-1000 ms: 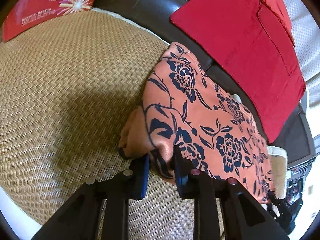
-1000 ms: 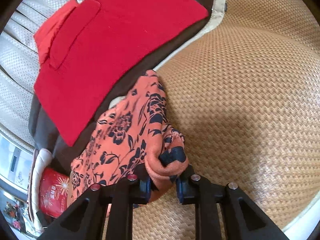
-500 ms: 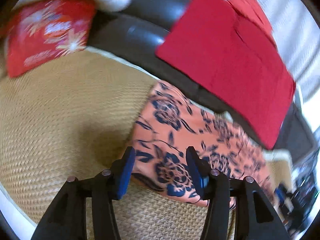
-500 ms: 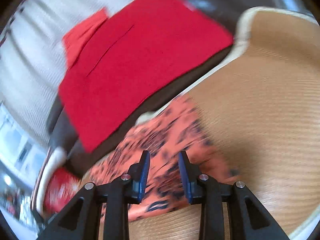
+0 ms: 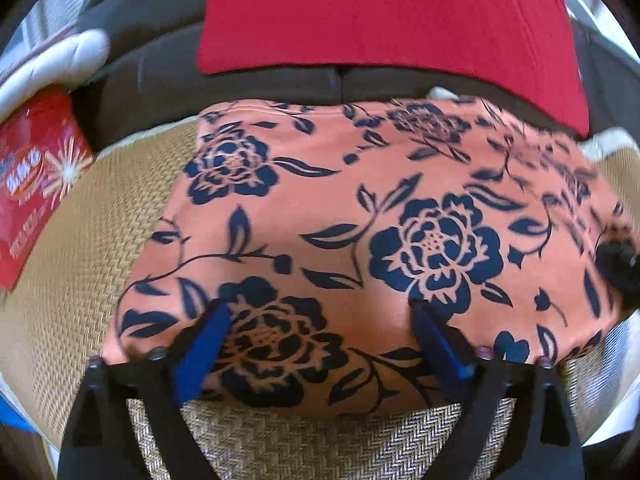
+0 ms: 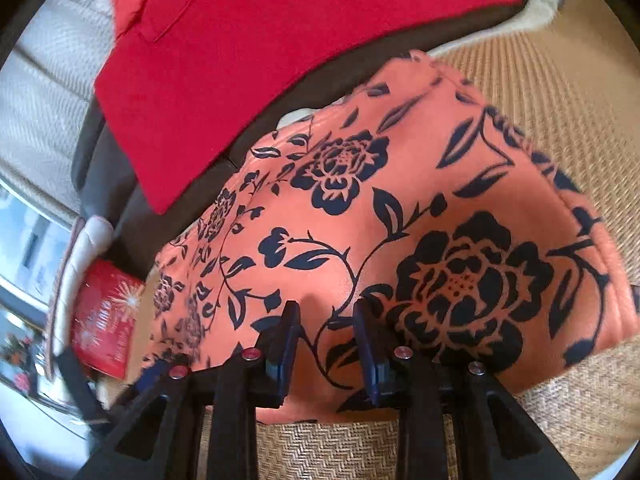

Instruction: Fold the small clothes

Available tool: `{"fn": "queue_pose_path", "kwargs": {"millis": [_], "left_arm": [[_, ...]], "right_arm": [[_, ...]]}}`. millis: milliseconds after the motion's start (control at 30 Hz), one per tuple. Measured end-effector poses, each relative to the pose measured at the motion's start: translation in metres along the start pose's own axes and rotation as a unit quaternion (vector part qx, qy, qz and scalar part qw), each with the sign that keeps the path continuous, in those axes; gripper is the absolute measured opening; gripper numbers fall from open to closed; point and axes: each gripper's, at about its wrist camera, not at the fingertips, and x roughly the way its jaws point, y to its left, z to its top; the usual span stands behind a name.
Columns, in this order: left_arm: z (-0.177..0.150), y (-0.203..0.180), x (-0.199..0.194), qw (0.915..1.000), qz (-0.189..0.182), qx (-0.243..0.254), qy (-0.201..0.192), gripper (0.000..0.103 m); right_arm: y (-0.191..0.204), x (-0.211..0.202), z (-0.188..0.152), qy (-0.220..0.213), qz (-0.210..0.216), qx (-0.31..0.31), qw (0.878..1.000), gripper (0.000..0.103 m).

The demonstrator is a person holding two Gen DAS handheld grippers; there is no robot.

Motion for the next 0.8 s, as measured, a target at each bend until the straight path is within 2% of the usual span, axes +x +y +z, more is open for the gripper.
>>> {"fn": "queue_pose_path", "kwargs": {"millis": [67, 133, 300, 500, 633, 800], "left_arm": [[-0.002, -0.007, 0.003, 0.9998, 0.017, 0.012, -0.001, 0.101], [-0.001, -0.007, 0.005, 0.9998, 0.017, 0.006, -0.002, 0.103], [-0.003, -0.006, 0.005, 0.9998, 0.021, -0.003, -0.001, 0.103], [0.012, -0.001, 0.005, 0.9984, 0.024, -0.031, 0.042, 0.103], [0.014, 0.007, -0.026, 0.9982, 0.023, -0.053, 0.017, 0.103], [0.007, 0.044, -0.063, 0.9948, 0.051, -0.085, -0.022, 0.103]], "right_arm": [[0.003, 0.001, 0.000, 0.003, -0.007, -0.018, 1.000, 0.032], [0.007, 0.004, 0.001, 0.004, -0.008, -0.016, 1.000, 0.032], [-0.006, -0.002, 0.005, 0.015, 0.021, 0.011, 1.000, 0.032], [-0.010, -0.006, 0.004, 0.023, 0.030, 0.015, 0.999, 0.032], [-0.004, -0.011, 0.006, 0.026, 0.024, 0.002, 0.999, 0.032], [0.022, -0.033, 0.008, -0.034, 0.043, -0.046, 0.997, 0.033]]}}
